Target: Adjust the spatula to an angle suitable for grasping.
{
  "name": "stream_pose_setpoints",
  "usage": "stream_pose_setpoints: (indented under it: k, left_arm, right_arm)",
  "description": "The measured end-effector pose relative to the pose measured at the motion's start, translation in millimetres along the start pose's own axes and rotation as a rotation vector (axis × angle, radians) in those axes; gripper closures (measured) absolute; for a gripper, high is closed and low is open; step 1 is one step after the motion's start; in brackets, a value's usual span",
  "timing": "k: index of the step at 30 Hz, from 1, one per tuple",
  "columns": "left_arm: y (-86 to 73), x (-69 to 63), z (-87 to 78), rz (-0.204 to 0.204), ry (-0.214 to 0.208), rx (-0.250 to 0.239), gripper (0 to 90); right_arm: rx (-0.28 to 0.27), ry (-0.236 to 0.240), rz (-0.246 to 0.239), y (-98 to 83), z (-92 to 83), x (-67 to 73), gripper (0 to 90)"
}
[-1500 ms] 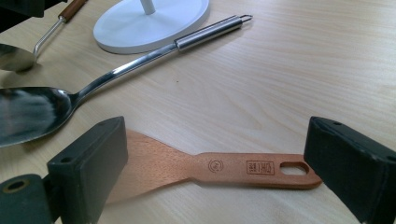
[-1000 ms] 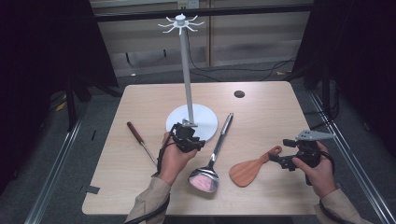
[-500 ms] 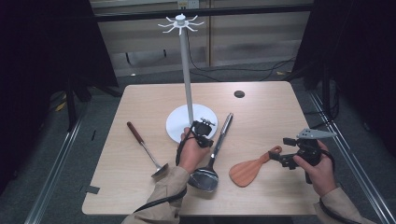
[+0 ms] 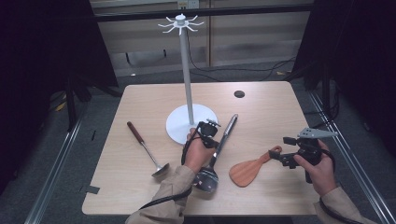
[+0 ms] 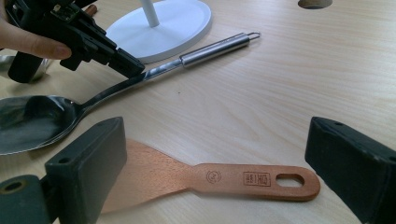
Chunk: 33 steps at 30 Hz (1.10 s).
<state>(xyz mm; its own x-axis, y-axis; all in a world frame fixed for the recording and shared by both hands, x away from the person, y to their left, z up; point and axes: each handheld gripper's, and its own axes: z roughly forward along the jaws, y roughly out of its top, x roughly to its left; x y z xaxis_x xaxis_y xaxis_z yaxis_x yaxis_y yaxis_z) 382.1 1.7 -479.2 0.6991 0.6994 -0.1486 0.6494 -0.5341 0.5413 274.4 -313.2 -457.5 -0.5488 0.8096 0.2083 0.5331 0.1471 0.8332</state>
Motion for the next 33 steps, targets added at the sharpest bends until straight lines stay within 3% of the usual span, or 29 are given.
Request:
stream_pose_setpoints:
  k: [3, 6, 9, 11, 16, 17, 21, 28, 33]
  left_arm:
    - [2.0, -2.4, -0.6, -0.004, 0.002, -0.004, 90.0]
    - [7.0, -4.8, -7.1, 0.018, 0.055, -0.021, 86.8]
    - [11.3, -10.5, -12.0, -0.025, 0.029, -0.053, 79.0]
    - [13.3, -14.0, -12.9, 0.001, 0.028, -0.029, 74.0]
    - [14.3, -18.0, -5.5, 0.000, 0.033, 0.006, 66.4]
    - [14.0, -18.5, -1.2, -0.002, 0.024, 0.031, 63.6]
    - [12.6, -21.4, 6.4, -0.003, 0.025, 0.051, 63.2]
    - [14.0, -28.0, 13.8, 0.034, 0.087, 0.099, 70.5]
    - [16.8, -30.4, 14.2, -0.043, 0.097, 0.117, 73.8]
  right_arm:
    - [0.000, 0.004, 0.005, 0.4, -0.6, 0.0, 5.1]
    - [-0.010, 0.010, 0.008, 0.5, -1.1, -0.6, 5.0]
    - [-0.009, 0.007, 0.008, 0.8, -1.7, -0.9, 5.0]
    - [-0.007, 0.007, 0.005, 0.6, -1.4, -1.5, 5.0]
    - [-0.011, 0.004, 0.005, 1.1, -2.0, -1.9, 5.0]
    - [-0.015, 0.006, 0.007, 1.8, -2.7, -1.5, 5.0]
    - [-0.016, 0.006, 0.005, 1.8, -2.8, -1.8, 5.0]
    - [-0.021, 0.006, 0.003, 3.3, -4.2, -1.5, 5.0]
    - [-0.025, 0.008, 0.004, 3.2, -4.9, -2.1, 5.0]
